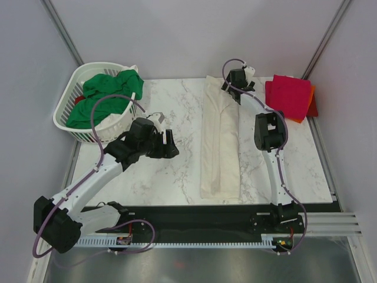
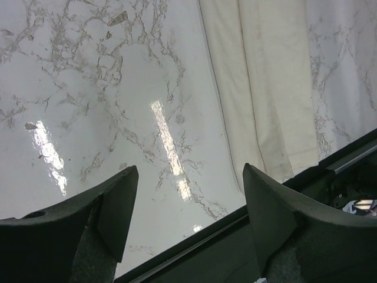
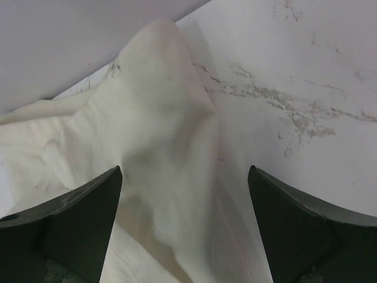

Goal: Fold and stack the t-shirts
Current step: Fold the tshirt

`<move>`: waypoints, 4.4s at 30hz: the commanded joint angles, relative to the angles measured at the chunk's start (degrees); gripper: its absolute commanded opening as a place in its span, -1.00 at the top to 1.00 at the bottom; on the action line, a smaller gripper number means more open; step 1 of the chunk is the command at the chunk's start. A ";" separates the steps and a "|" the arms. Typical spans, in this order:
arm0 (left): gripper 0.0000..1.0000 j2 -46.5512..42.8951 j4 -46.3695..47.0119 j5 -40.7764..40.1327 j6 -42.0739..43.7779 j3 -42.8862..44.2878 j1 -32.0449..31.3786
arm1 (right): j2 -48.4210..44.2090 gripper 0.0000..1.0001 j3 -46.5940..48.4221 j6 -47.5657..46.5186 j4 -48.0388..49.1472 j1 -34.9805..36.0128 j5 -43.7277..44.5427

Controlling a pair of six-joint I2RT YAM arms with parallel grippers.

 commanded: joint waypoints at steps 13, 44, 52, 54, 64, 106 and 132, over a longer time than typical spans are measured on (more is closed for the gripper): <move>-0.52 6.78 7.45 -0.93 -3.36 0.20 -4.83 | -36.86 -0.95 -28.20 -9.49 -6.40 0.91 -0.75; -0.37 13.47 18.02 -0.83 -19.26 -11.31 -22.94 | -109.83 0.08 -112.18 9.68 -20.27 6.62 -44.33; -0.35 13.20 19.16 -2.32 -21.03 -13.86 -23.82 | -112.13 0.38 -120.17 11.88 -19.24 6.89 -46.43; -0.35 13.81 19.95 -2.50 -21.29 -13.95 -24.08 | -112.83 0.39 -120.09 11.88 -19.76 7.06 -46.17; -0.38 17.15 22.68 -2.32 -23.04 -13.60 -26.10 | -114.06 -0.12 -116.67 7.57 -28.64 7.50 -43.09; 0.95 8.11 17.50 -2.58 -33.33 -13.25 -32.43 | -117.84 1.00 -102.61 6.16 -38.83 7.85 -40.45; 0.95 23.55 0.09 0.22 -12.33 22.43 -12.67 | -84.81 1.00 -69.47 -3.76 -28.21 7.33 -25.78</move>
